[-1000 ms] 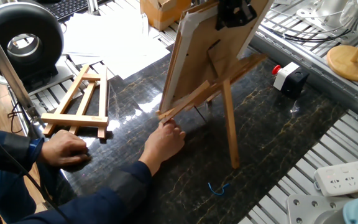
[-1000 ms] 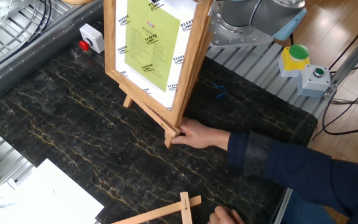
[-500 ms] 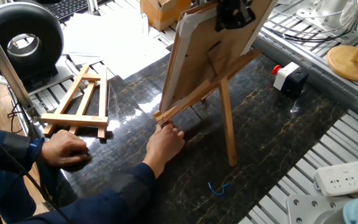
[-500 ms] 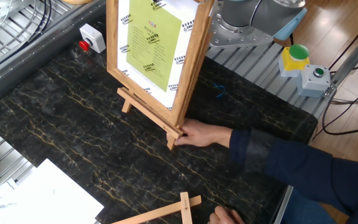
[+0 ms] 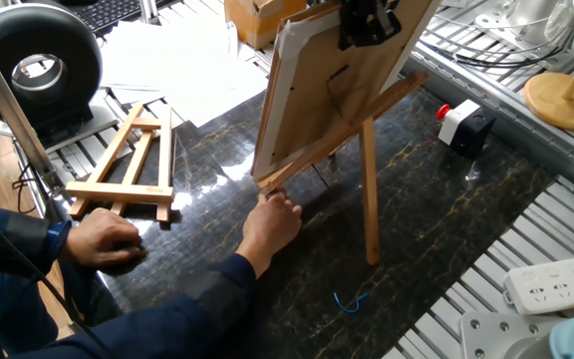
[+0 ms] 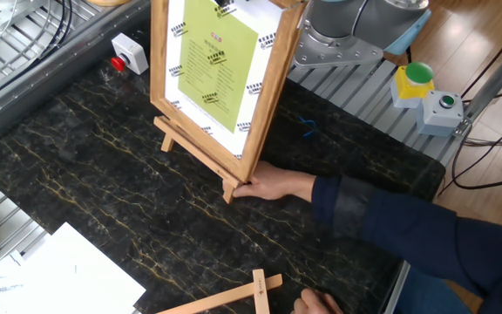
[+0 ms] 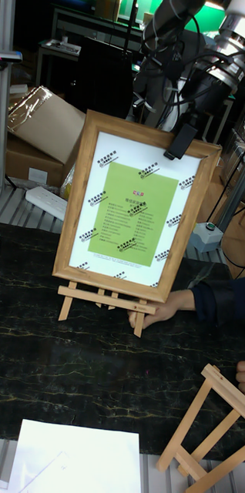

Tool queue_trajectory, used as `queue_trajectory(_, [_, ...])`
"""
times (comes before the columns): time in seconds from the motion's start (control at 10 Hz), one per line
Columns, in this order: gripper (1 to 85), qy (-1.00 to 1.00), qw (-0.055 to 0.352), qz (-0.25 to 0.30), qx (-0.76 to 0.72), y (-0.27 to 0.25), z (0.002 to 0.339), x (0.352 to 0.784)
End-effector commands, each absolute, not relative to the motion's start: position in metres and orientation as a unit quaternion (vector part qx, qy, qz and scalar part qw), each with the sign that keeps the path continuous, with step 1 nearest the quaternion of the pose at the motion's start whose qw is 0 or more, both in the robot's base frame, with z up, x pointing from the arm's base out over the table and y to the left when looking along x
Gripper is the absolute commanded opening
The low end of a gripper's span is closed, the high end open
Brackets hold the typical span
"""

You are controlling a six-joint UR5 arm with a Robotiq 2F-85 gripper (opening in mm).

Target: Put the photo frame on the bracket

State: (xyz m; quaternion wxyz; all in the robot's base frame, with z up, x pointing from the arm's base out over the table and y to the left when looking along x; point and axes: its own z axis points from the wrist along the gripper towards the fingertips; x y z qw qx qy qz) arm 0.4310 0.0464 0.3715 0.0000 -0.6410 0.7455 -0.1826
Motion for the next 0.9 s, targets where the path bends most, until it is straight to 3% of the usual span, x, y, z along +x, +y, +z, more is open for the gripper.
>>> queue_trajectory(0.0, [1.7,0.744,0.013,-0.179,-0.644,0.049,0.366,0.433])
queue_trajectory(0.8, [1.7,0.745,0.012,-0.178,-0.642,0.038,0.358,0.433])
